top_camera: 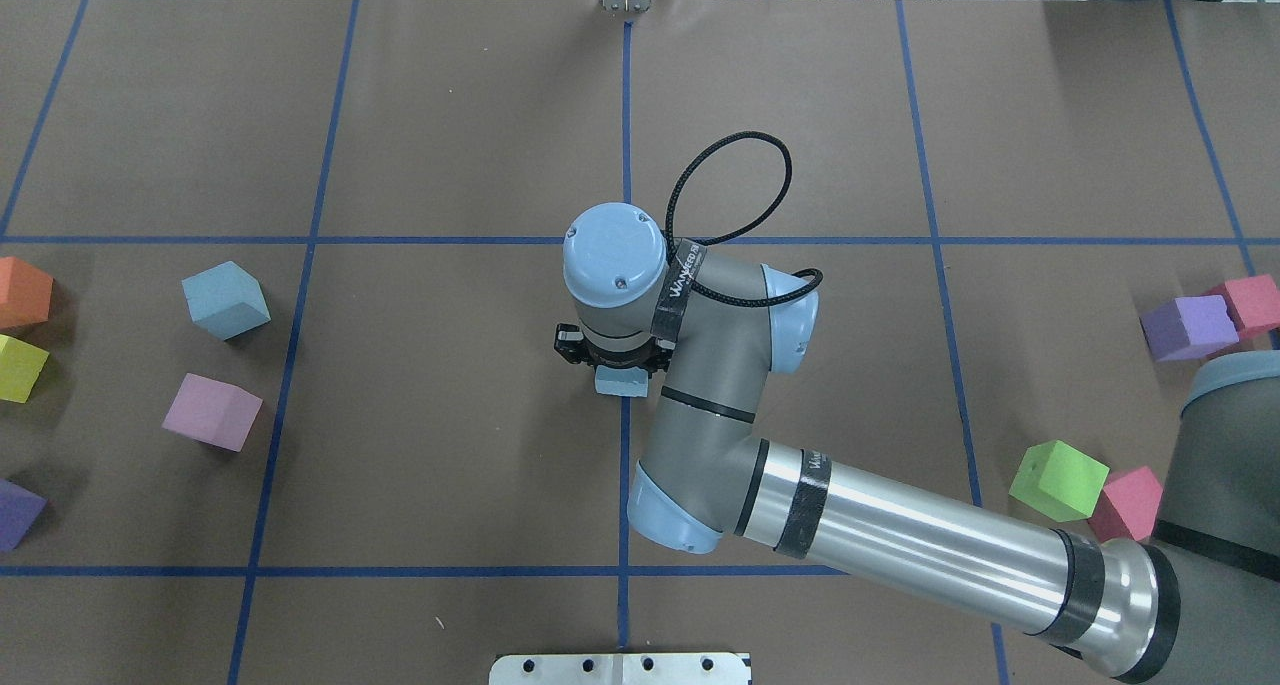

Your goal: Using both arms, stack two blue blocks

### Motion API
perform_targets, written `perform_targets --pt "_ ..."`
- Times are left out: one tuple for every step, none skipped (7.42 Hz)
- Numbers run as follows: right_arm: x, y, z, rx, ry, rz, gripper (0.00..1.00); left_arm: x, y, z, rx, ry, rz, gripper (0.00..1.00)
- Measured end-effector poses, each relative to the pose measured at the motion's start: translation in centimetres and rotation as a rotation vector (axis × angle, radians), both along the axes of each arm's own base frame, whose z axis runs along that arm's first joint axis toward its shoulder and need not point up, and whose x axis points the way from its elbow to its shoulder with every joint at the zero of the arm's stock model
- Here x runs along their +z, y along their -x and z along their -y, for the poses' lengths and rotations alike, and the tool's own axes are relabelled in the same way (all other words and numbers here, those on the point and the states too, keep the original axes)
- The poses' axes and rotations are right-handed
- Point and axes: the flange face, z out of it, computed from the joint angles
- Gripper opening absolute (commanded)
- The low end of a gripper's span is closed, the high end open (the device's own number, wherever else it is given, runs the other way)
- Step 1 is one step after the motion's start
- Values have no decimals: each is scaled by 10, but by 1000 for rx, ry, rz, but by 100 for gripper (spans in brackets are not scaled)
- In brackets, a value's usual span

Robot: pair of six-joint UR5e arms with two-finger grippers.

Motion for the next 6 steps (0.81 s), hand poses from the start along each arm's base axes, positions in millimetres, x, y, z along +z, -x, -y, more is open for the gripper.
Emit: perform_targets --pt "-7 -3 0 9 -17 8 100 0 0 0 0 0 0 98" --pt "-18 -11 1 18 -31 26 100 0 0 0 0 0 0 98" --pt "-35 -29 4 31 -45 47 100 0 0 0 0 -1 0 98" --pt "-55 -56 10 41 -59 52 100 -1 0 0 0 -1 0 98" --pt "-70 -90 20 43 -78 32 100 -4 0 1 0 -6 -1 98" --pt "-68 -126 41 34 -93 3 100 -16 0 5 1 -32 -1 98"
